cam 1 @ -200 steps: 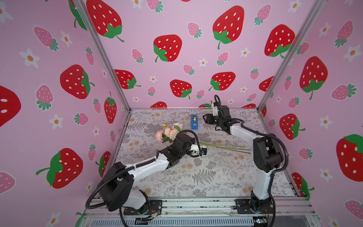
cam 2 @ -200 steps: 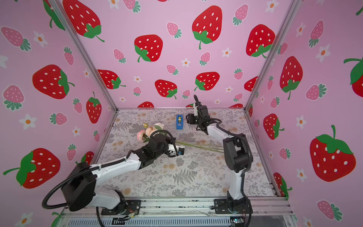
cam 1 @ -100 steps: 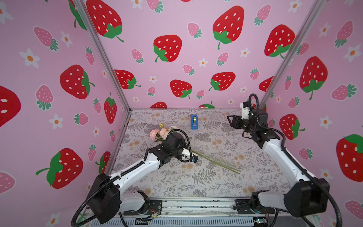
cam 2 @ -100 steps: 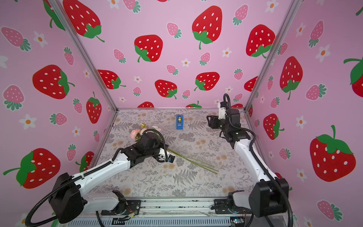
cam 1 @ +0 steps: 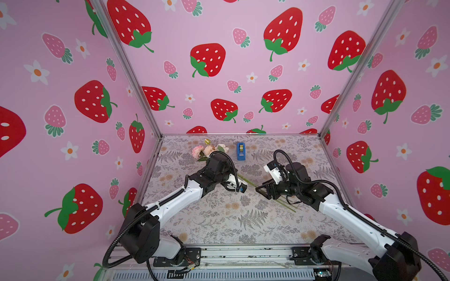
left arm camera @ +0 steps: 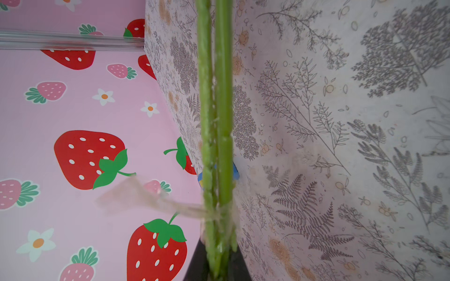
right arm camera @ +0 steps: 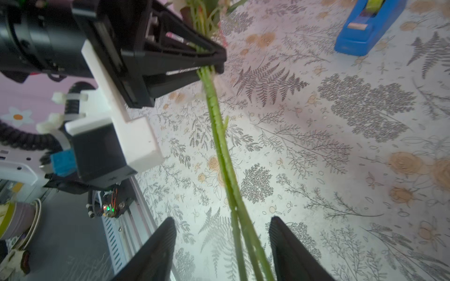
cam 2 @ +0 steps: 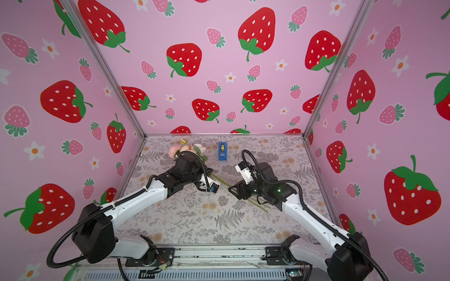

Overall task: Wrap bouquets with tape
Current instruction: Adjust the wrapped bouquet.

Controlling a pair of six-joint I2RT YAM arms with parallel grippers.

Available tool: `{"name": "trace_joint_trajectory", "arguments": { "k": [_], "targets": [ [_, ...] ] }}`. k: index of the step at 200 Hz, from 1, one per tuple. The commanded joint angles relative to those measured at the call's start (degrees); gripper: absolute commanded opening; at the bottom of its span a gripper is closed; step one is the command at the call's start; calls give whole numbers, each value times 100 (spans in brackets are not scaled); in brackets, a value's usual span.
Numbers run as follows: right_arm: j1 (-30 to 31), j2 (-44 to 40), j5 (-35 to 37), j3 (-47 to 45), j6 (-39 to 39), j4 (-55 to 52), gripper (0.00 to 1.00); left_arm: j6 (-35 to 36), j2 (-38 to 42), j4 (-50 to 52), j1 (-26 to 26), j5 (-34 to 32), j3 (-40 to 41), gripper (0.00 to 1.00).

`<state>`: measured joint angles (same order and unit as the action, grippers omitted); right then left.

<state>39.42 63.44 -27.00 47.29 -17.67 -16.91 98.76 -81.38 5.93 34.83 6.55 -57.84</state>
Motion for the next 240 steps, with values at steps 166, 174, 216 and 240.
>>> {"name": "trace_joint_trajectory", "arguments": {
  "k": [166,174,216,240],
  "targets": [
    [557,309,2372,872,1104,-177,0,-2876,770,-935,-10,1475,-258,47],
    [552,337,2522,1007,1137,-247,0,-3256,867,-1243,23,1566,-95,51],
    [552,445,2775,1608,1308,-559,0,-4512,1427,-1825,181,1450,811,78],
    [550,389,2594,1755,1465,-520,0,-5243,1616,-2299,164,1280,1490,75]
  ]
}}
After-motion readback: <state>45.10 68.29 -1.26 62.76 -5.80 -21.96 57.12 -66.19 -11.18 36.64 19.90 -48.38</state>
